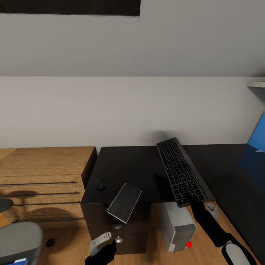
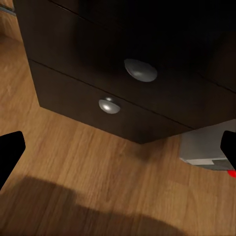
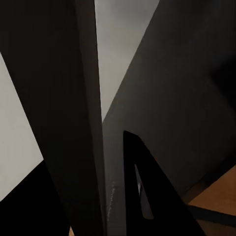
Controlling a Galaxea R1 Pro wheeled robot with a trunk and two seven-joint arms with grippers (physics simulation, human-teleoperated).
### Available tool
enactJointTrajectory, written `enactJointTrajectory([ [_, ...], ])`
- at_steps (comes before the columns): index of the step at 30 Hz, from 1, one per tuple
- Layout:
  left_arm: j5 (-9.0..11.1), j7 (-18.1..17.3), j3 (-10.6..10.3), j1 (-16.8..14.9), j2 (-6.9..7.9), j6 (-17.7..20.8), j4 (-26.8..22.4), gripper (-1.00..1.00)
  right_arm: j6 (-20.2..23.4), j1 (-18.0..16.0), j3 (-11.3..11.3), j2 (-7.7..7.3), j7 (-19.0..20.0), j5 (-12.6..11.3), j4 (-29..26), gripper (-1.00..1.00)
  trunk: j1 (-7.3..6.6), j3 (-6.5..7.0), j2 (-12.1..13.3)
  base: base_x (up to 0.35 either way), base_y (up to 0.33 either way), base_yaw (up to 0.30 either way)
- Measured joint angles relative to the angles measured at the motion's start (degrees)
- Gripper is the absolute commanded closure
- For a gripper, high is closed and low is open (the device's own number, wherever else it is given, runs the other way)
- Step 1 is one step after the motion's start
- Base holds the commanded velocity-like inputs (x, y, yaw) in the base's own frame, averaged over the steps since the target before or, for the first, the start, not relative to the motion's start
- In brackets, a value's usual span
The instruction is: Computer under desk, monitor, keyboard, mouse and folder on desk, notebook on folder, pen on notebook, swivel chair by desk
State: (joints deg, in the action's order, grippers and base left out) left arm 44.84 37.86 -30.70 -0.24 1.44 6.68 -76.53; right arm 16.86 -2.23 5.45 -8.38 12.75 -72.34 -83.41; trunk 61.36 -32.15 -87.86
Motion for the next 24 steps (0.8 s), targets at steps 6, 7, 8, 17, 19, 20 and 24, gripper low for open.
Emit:
enactJointTrajectory([
  [6,-0.1,-0.1,-0.1,0.0,0.02,-0.1,0.0,-1.00,0.1,0.0,-0.1,0.00,0.0,0.0,0.2,1.00,0.03,0.00,0.0,-0.266,-0.001,0.000],
  [7,-0.1,-0.1,-0.1,0.0,0.05,-0.1,0.0,-1.00,0.1,0.0,-0.1,0.01,0.0,0.0,0.2,1.00,0.03,0.00,0.0,-0.329,-0.027,0.000],
  [8,-0.1,-0.1,-0.1,0.0,0.07,-0.1,0.0,-1.00,0.1,0.0,-0.1,0.00,0.0,0.0,0.2,1.00,0.04,0.00,0.0,-0.333,-0.055,0.000],
  [17,-0.2,-0.1,-0.1,0.0,0.07,-0.1,0.0,-1.00,0.0,0.0,0.0,0.01,0.0,0.1,0.1,1.00,0.04,0.00,0.0,-0.335,-0.107,0.000],
  [19,-0.1,-0.1,-0.1,0.0,0.06,-0.1,0.0,-1.00,0.0,0.0,0.0,-0.01,0.0,0.1,0.1,1.00,0.04,0.00,0.0,-0.335,-0.137,0.000],
  [20,-0.1,-0.1,-0.2,0.0,0.05,0.0,0.0,-1.00,0.0,0.0,0.0,0.00,0.0,0.1,0.1,1.00,0.04,0.00,0.0,-0.335,-0.138,0.000],
  [24,0.1,-0.1,-0.1,0.0,0.06,0.0,0.0,-1.00,0.0,0.0,-0.1,0.02,0.0,0.2,0.1,1.00,0.04,0.00,0.0,-0.335,-0.126,0.000],
])
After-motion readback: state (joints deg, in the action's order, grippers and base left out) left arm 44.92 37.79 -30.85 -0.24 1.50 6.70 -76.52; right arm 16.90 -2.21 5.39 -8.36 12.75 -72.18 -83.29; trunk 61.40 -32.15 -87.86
